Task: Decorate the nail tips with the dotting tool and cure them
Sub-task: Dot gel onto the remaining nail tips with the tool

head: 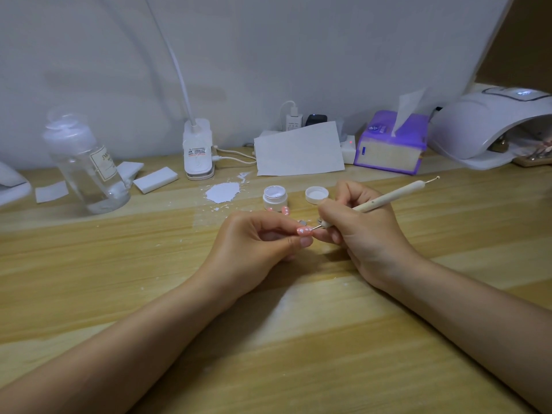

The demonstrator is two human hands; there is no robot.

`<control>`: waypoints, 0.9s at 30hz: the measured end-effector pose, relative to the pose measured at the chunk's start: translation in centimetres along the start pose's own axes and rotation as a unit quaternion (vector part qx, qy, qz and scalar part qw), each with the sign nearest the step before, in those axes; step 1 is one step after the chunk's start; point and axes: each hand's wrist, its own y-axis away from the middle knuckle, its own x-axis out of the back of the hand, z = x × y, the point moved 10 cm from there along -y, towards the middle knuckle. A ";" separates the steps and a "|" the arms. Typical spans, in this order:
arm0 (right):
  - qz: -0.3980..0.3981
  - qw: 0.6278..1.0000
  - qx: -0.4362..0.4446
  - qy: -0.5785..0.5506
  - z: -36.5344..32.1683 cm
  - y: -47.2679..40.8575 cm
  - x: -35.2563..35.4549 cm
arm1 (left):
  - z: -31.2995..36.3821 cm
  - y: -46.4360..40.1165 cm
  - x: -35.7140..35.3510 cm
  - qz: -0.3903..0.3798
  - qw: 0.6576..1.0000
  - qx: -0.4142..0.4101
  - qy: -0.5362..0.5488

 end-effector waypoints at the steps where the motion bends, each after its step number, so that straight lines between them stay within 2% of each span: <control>1: 0.001 1.000 -0.001 0.000 0.0 0.0 0.0 | 0.0 0.0 0.0 0.001 1.000 0.000 -0.001; 12: 0.064 0.998 0.017 -0.024 -0.6 0.1 1.3 | 0.2 0.1 -0.1 -0.008 1.000 -0.006 0.003; 17: 0.073 0.994 0.081 0.007 -2.2 0.8 1.1 | 0.6 0.3 -0.5 -0.029 0.999 -0.015 -0.002; 23: 0.088 0.991 0.090 0.056 -2.7 1.0 1.4 | 1.1 0.4 -1.1 -0.057 0.998 -0.040 0.008; 25: 0.066 0.991 0.101 0.063 -3.2 1.1 1.0 | 1.2 0.5 -1.1 -0.054 0.997 -0.045 0.015; 27: 0.011 0.992 0.114 0.056 -3.6 1.4 0.1 | 1.3 0.5 -0.9 -0.047 0.997 -0.050 0.020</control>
